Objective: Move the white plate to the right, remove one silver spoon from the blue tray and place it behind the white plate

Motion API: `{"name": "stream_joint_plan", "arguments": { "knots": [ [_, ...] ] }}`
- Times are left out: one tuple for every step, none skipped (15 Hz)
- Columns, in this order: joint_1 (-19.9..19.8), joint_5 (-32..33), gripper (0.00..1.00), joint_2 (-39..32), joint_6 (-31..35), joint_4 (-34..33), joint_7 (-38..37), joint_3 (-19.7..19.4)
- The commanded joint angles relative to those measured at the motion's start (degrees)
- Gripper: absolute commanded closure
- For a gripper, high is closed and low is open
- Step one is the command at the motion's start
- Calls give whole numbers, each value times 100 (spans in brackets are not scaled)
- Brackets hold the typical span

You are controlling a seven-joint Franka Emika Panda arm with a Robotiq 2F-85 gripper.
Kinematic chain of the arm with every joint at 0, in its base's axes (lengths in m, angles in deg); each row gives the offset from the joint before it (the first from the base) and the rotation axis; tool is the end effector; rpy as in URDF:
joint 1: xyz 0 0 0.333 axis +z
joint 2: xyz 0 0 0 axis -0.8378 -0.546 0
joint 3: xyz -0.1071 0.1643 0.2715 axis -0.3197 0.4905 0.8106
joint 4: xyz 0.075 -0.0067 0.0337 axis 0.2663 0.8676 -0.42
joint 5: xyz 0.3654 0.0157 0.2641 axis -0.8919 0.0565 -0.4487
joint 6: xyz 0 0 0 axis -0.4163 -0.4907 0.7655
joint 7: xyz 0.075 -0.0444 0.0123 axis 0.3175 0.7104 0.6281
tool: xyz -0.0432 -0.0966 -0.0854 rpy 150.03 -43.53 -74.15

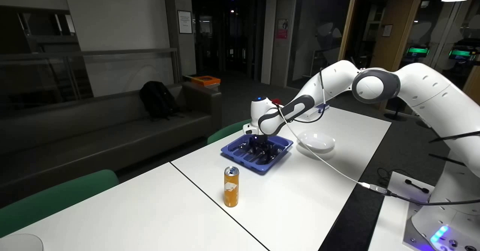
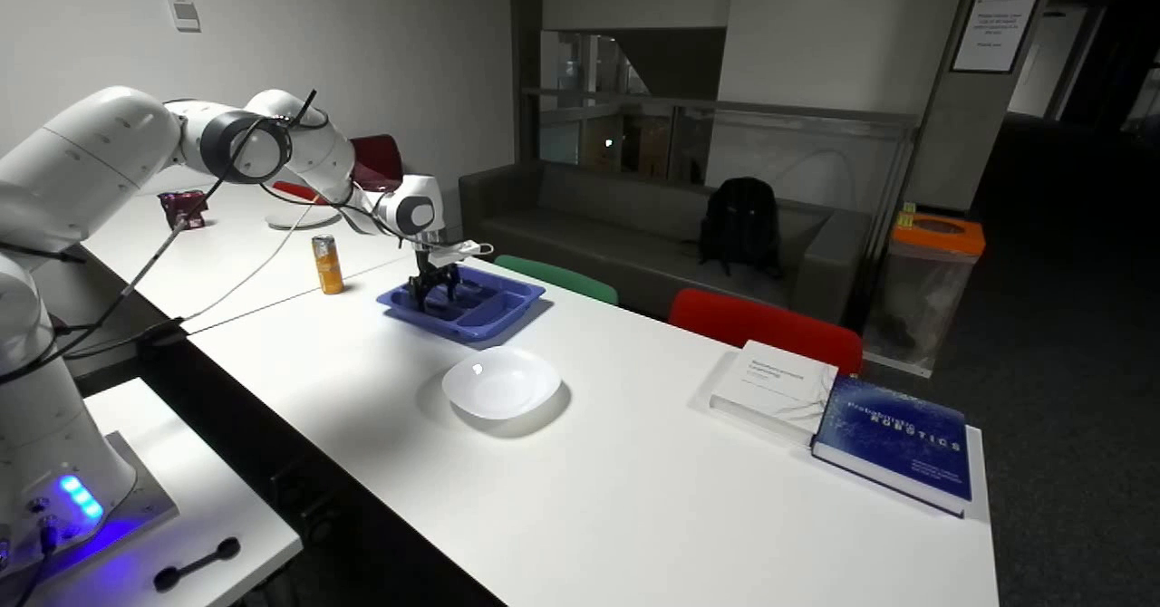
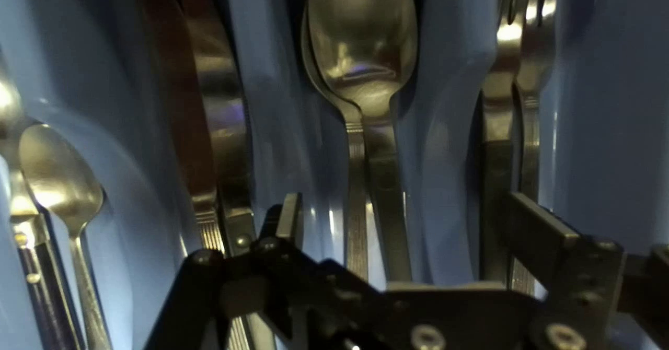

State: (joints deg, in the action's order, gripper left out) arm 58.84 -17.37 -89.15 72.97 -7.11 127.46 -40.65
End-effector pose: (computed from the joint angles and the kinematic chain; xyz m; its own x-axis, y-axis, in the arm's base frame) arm 0.7783 0.0761 0.0864 0.0040 0.9944 -0.1053 1.0000 -0.0049 -0.0084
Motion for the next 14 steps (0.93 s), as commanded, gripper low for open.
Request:
{"name": "stream_joint_plan", "arguments": {
  "knots": [
    [-88, 21, 0, 297, 324, 496, -57, 25],
    [-86, 27, 0, 313, 337, 514, -59, 22],
    [-76, 35, 0, 313, 340, 509, -71, 13],
    [-78, 32, 0, 318, 350, 515, -68, 17],
    [-79, 26, 0, 318, 344, 512, -68, 20],
    [-78, 24, 0, 318, 343, 511, -73, 20],
    [-80, 19, 6, 318, 335, 507, -72, 23],
    [-82, 15, 20, 319, 329, 506, -69, 27],
    [-81, 14, 29, 323, 328, 502, -76, 26],
    [-78, 16, 32, 326, 329, 501, -83, 23],
    [-77, 16, 38, 334, 327, 498, -82, 23],
    [-78, 15, 47, 345, 323, 497, -78, 25],
    [-73, 22, 55, 342, 321, 480, -86, 15],
    [-77, 17, 61, 357, 317, 502, -82, 21]
  ]
}}
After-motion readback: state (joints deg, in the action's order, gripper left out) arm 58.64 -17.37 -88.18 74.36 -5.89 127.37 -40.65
